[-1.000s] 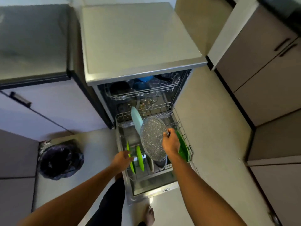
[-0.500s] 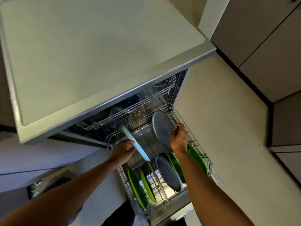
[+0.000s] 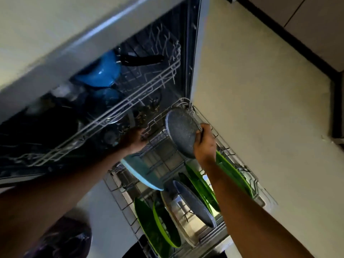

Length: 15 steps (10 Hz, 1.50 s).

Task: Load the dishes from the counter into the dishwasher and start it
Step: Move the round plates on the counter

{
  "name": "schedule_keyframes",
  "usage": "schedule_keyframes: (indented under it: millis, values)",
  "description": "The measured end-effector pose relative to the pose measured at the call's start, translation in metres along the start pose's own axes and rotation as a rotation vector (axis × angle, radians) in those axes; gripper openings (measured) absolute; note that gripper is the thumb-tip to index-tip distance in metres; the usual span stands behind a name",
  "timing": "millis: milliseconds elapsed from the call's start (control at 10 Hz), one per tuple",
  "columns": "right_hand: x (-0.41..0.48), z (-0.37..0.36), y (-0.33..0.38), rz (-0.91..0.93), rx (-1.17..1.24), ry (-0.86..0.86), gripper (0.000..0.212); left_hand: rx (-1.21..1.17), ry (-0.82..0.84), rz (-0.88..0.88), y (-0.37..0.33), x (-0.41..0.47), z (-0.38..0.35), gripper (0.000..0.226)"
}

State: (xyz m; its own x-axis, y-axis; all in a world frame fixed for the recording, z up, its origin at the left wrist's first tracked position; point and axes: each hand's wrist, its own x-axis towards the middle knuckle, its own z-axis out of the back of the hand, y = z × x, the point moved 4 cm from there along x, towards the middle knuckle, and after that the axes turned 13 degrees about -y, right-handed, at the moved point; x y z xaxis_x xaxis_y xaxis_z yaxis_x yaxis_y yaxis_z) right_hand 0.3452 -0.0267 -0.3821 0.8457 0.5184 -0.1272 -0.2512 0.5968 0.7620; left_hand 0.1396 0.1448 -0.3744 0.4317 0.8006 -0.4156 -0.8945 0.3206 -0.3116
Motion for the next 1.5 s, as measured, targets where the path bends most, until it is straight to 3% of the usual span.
schedule_keyframes:
  millis: [300, 400, 500, 700, 800, 900, 1000, 1100, 1300, 1400, 1500]
  values:
    - [0.007, -0.03, 0.001, 0.212, -0.08, 0.125, 0.032, 0.211, 0.134, 0.09, 0.016, 0.044, -0.045, 0.081]
    - [-0.001, -0.043, 0.002, 0.25, -0.156, 0.282, 0.046, 0.233, 0.144, 0.088, 0.021, 0.049, -0.055, 0.084]
    - [-0.014, -0.054, -0.009, 0.174, -0.181, 0.389, 0.06, 0.257, 0.162, 0.14, 0.022, 0.053, -0.056, 0.091]
    - [-0.007, -0.062, -0.003, 0.131, -0.179, 0.354, 0.056, 0.221, 0.165, 0.136, 0.002, 0.052, -0.05, 0.059]
    - [-0.004, -0.063, -0.003, 0.137, -0.191, 0.349, 0.054, 0.216, 0.185, 0.113, -0.002, 0.053, -0.05, 0.058]
    - [-0.008, -0.06, -0.006, 0.141, -0.173, 0.349, 0.048, 0.183, 0.177, 0.149, -0.007, 0.046, -0.043, 0.077]
    - [-0.011, -0.057, -0.011, 0.137, -0.182, 0.365, 0.055, 0.131, 0.116, 0.124, -0.018, 0.04, -0.033, 0.074]
    - [-0.014, -0.049, -0.018, 0.082, -0.142, 0.351, 0.061, 0.039, 0.05, 0.048, -0.035, 0.025, -0.024, 0.054]
    - [-0.02, -0.008, -0.022, -0.099, -0.082, 0.267, 0.042, -0.194, -0.085, -0.147, -0.051, -0.034, -0.014, 0.042]
    - [-0.033, 0.013, -0.026, -0.13, -0.058, 0.187, 0.022, -0.332, -0.179, -0.18, -0.047, -0.067, -0.013, 0.035]
    - [-0.049, 0.028, -0.03, -0.148, -0.059, 0.238, 0.017, -0.472, -0.22, -0.147, -0.043, -0.104, -0.015, 0.025]
